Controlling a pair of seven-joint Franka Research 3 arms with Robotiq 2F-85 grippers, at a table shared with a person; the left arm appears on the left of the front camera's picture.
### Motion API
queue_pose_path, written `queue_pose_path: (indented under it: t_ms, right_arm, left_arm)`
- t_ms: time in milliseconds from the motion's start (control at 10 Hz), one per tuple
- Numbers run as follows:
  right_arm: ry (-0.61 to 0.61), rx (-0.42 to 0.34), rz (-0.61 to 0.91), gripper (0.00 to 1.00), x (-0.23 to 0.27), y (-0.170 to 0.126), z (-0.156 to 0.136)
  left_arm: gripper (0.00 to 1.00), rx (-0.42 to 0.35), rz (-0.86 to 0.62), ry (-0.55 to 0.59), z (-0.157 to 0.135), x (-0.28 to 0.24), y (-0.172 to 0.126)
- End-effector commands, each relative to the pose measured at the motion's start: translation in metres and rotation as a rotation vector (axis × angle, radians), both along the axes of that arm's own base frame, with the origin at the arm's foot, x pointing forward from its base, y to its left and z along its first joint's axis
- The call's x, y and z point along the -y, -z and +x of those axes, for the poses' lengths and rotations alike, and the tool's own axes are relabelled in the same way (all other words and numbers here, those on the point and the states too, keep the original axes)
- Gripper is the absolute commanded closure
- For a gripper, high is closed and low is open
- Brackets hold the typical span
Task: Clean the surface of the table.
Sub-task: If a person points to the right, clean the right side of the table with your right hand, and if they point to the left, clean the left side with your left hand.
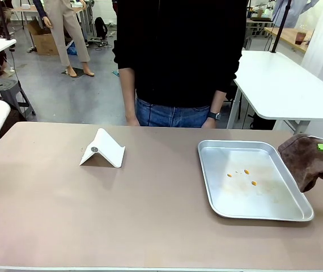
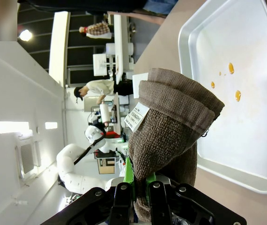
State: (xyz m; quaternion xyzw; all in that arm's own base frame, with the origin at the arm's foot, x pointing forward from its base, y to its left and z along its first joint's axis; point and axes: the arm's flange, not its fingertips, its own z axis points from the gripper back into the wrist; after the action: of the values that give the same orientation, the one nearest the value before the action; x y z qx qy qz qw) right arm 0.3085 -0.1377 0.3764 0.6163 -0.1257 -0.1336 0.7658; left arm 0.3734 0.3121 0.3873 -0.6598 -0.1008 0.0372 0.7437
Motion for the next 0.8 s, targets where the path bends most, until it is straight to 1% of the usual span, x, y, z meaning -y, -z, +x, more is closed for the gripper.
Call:
queue_pose_path:
  t_ms: [0,100,200,300,400,600,700]
  right_arm:
    - [0.002,0.007,0.002,1.00,0.001,-0.002,-0.001]
    - [0.002,0.007,0.002,1.00,0.001,-0.002,-0.001]
    - [0.002,0.007,0.002,1.00,0.001,-0.002,-0.001]
    - [0.002,0.007,0.002,1.00,0.001,-0.002,-0.001]
    - [0.002,0.007,0.002,1.00,0.001,-0.002,-0.001]
    - [0.002,0.007,0.002,1.00,0.001,-0.002,-0.001]
    - [0.002,0.007,0.002,1.00,0.001,-0.002,-0.001]
  left_arm:
    - [0.78,-0.037,-0.022,-0.014,-0.055,0.001,-0.004]
    - [0.78,-0.054,-0.037,-0.025,-0.080,0.003,-0.002]
    - [0.78,-0.032,-0.018,-0.053,-0.101,0.006,0.001]
    - [0.78,-0.011,-0.005,-0.055,-0.120,0.008,0.006]
    - [0.78,0.003,0.002,-0.065,-0.132,0.008,0.008]
    - [0.78,0.017,-0.010,-0.048,-0.150,0.005,0.011]
    - [0.78,-0.024,-0.014,-0.057,-0.134,0.000,0.009]
